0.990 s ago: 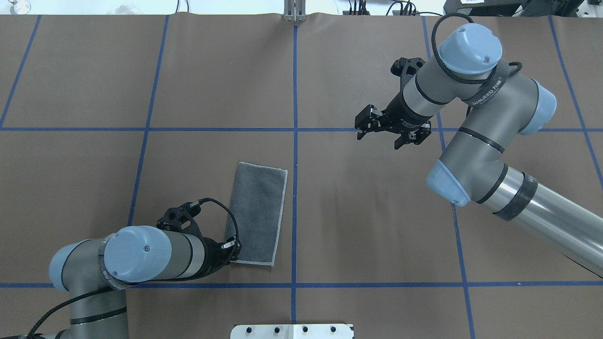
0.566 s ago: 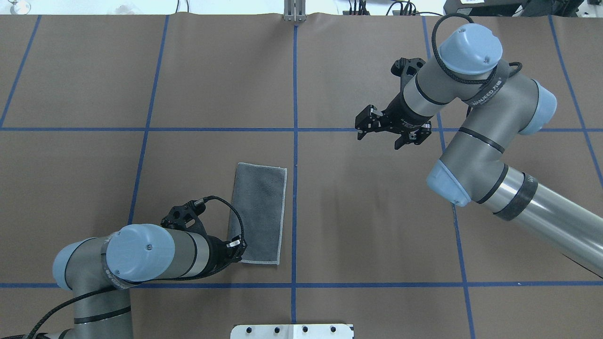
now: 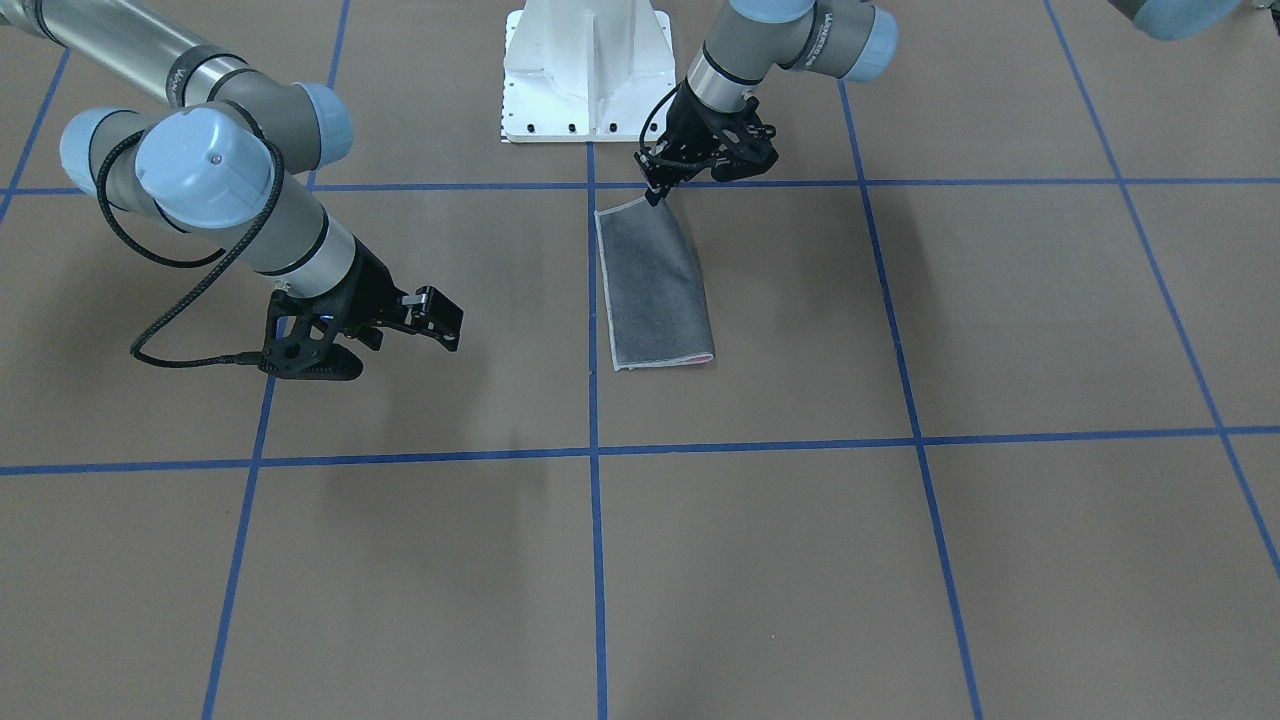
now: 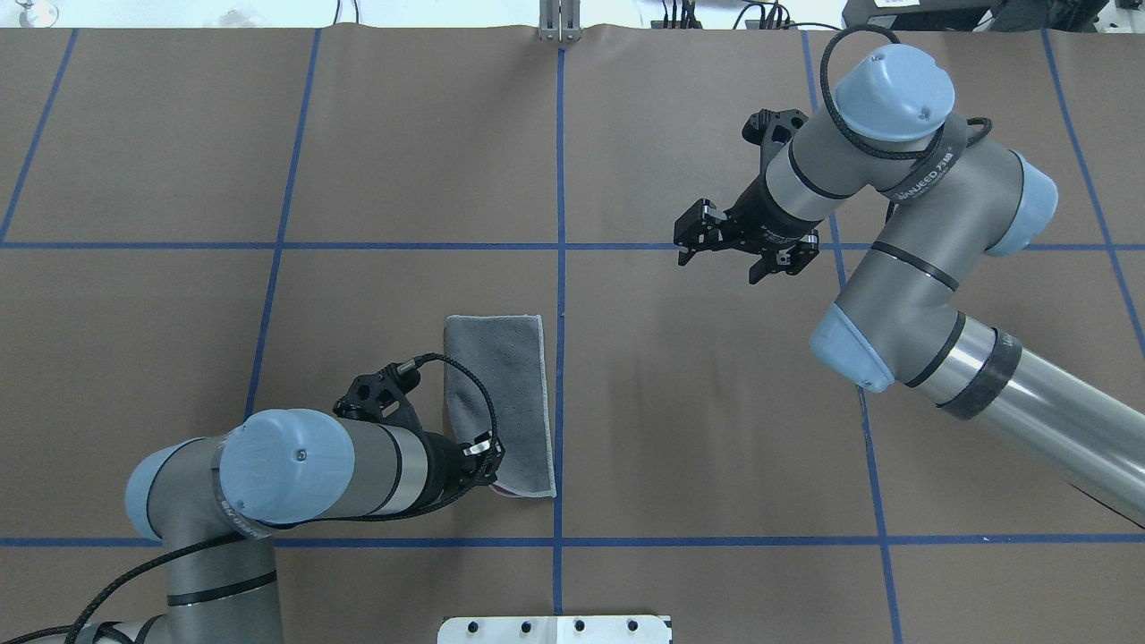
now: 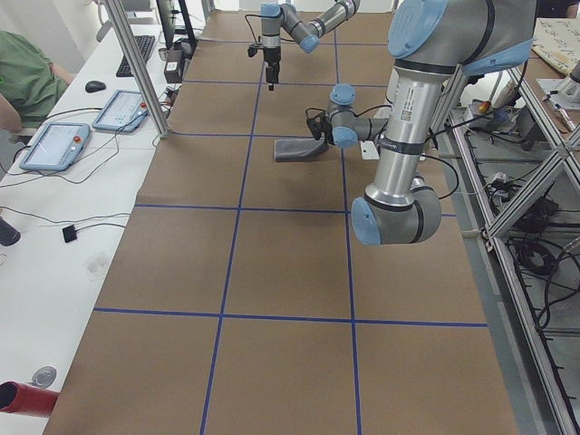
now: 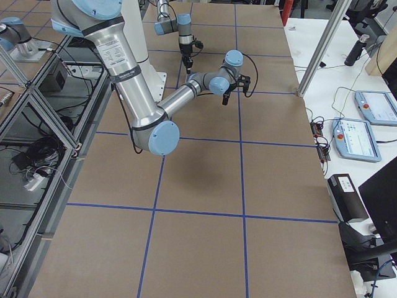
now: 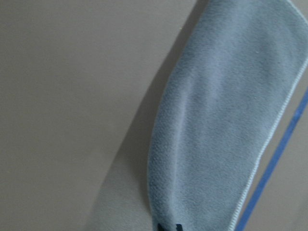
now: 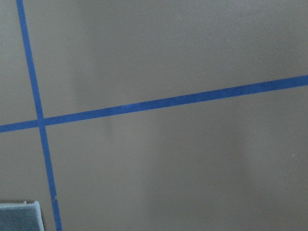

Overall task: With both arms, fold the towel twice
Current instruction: 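Lift the towel end with the left gripper and fold it away from the robot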

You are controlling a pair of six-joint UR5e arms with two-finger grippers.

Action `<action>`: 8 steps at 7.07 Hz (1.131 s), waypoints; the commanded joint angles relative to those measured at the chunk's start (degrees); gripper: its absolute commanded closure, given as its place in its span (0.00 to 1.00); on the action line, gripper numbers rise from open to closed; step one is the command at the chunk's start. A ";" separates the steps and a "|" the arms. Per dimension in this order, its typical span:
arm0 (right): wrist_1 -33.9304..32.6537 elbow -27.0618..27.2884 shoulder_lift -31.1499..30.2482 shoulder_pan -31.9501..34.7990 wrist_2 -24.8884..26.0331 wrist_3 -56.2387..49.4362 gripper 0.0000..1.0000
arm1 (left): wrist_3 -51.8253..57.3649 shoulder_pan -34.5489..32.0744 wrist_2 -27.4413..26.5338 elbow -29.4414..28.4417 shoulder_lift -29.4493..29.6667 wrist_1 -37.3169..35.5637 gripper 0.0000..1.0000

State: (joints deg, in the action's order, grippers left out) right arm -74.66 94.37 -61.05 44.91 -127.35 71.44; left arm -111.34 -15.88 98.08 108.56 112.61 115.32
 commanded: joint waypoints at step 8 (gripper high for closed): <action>0.04 -0.15 0.32 0.00 0.00 -0.16 0.00 | -0.01 -11.89 0.44 -12.84 6.75 5.62 1.00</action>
State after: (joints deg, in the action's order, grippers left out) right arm -74.62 94.22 -60.84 44.91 -127.36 71.32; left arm -111.18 -27.26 98.52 96.96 119.80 120.18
